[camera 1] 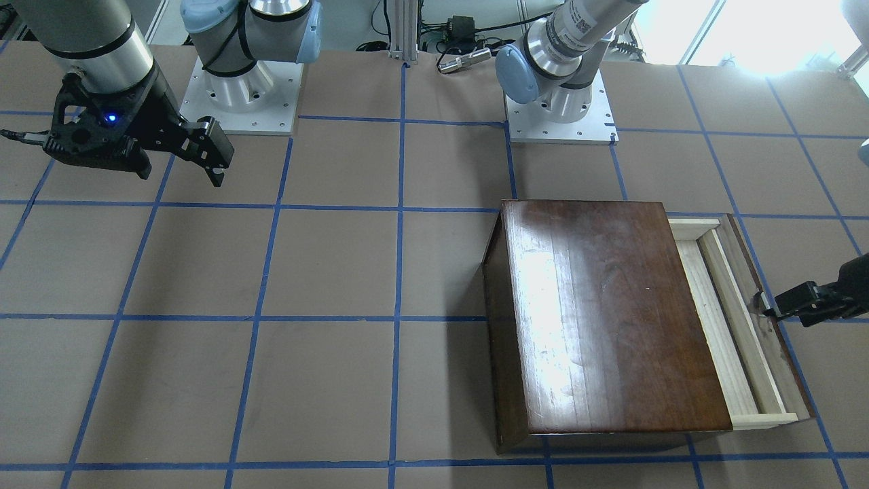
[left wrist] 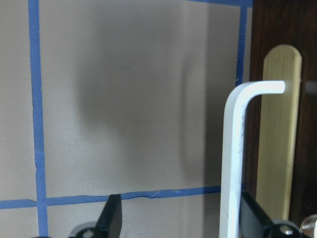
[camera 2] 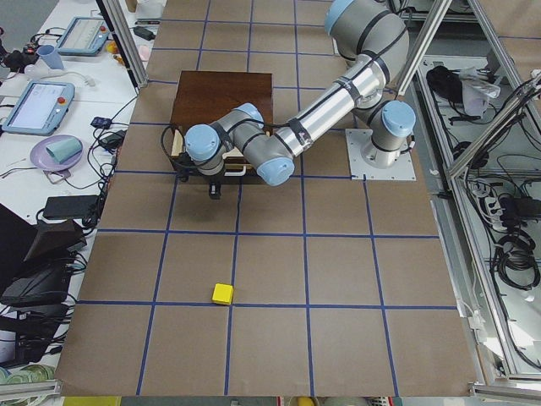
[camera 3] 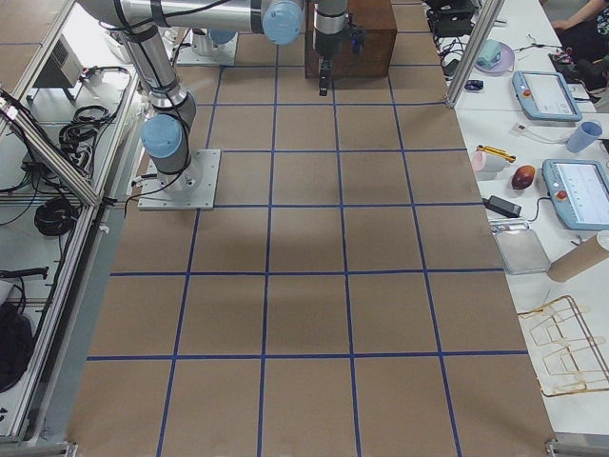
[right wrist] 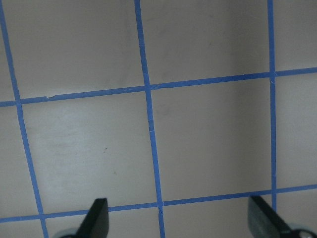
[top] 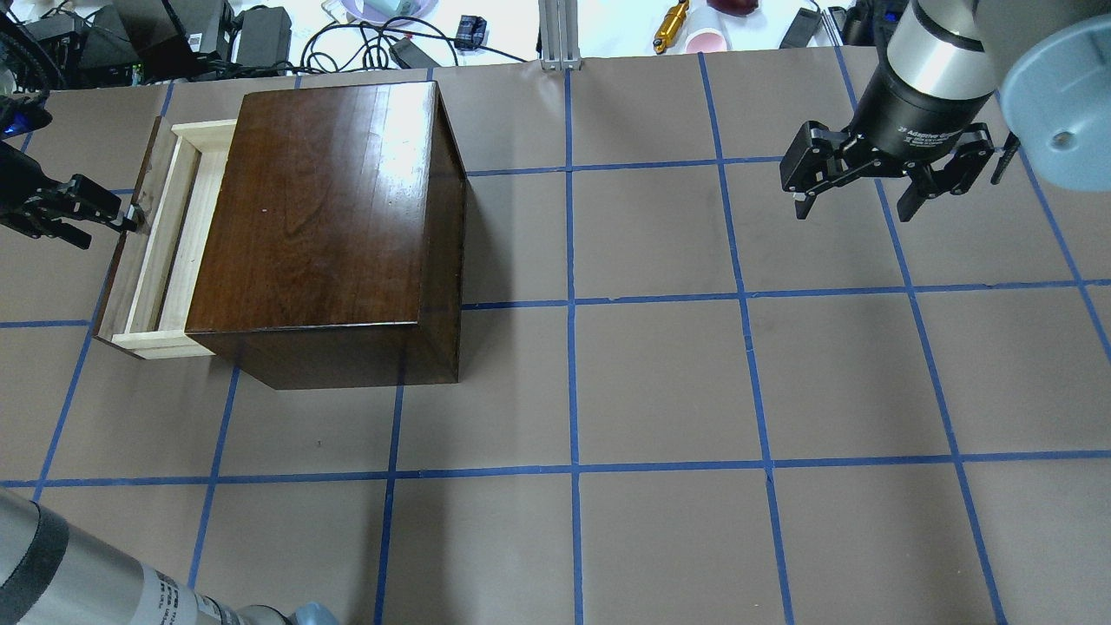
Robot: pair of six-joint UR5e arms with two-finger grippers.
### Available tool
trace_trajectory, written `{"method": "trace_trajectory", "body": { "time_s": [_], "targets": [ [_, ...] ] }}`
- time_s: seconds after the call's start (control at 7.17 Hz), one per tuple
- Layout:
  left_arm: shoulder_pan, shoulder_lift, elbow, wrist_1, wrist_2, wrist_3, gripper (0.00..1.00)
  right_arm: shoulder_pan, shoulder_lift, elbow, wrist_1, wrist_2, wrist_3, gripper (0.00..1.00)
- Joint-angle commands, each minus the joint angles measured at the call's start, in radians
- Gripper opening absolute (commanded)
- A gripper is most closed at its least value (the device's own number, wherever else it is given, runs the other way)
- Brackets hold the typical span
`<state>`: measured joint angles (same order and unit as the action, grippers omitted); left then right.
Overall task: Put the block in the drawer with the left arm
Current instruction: 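Release the drawer handle and back the left gripper away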
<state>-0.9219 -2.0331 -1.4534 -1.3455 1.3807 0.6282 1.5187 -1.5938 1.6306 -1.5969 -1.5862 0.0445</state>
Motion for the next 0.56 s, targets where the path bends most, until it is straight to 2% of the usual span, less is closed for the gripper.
{"method": "trace_trajectory", "body": {
  "time_s": [0.0,0.28,0.42],
  "targets": [
    [0.000,-0.003,0.011,-0.001,0.000,0.001,0.83,0.000,0.000,0.000,0.000,0.000,0.000,1.00],
    [0.000,-0.004,0.011,-0.001,0.000,-0.001,0.85,0.000,0.000,0.000,0.000,0.000,0.000,1.00],
    [0.000,0.000,0.013,-0.001,0.003,-0.002,1.00,0.000,0.000,0.000,0.000,0.000,0.000,1.00]
  ]
}}
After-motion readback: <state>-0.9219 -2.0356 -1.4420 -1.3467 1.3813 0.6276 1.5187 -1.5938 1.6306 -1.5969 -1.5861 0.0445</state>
